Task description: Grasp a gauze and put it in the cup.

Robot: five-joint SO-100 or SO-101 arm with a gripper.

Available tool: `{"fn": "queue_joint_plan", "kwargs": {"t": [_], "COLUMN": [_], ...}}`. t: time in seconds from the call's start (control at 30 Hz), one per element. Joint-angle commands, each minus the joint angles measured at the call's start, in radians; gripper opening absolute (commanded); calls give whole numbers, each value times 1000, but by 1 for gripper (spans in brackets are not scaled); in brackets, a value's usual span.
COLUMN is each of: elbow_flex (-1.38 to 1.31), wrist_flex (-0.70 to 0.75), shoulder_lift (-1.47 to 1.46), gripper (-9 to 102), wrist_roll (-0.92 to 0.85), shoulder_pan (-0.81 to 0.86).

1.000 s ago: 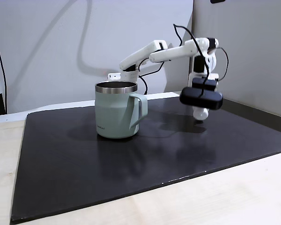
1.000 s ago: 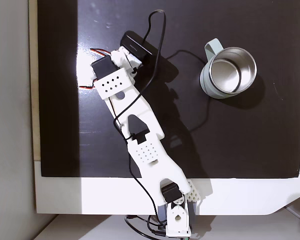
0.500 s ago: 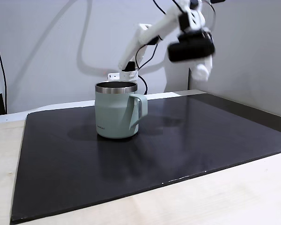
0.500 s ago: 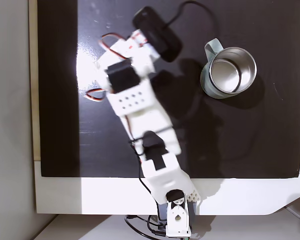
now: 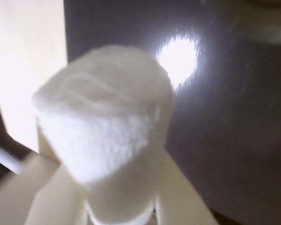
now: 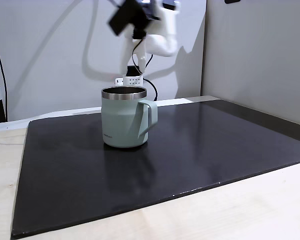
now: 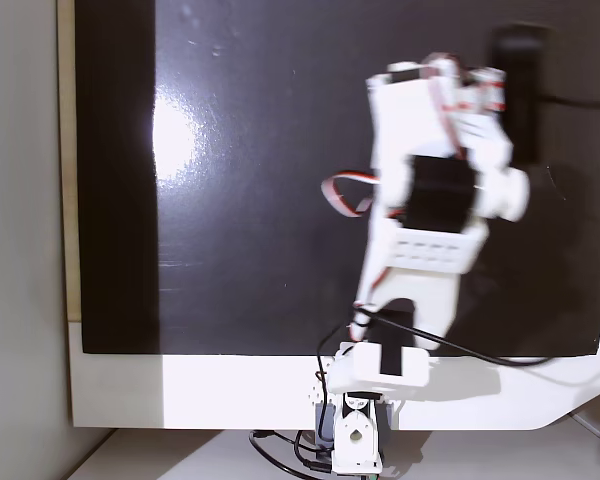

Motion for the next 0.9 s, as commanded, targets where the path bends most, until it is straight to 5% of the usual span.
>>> {"fn": "queue_joint_plan", "kwargs": {"t": [0.0, 0.37, 0.87], "elbow_flex": [-58, 81, 268], "wrist_flex": [-3, -3, -3], "shoulder_lift": [75, 95, 103], "gripper": [0, 0, 0], "wrist_roll": [28, 31, -23], "shoulder_pan": [109, 275, 236]}}
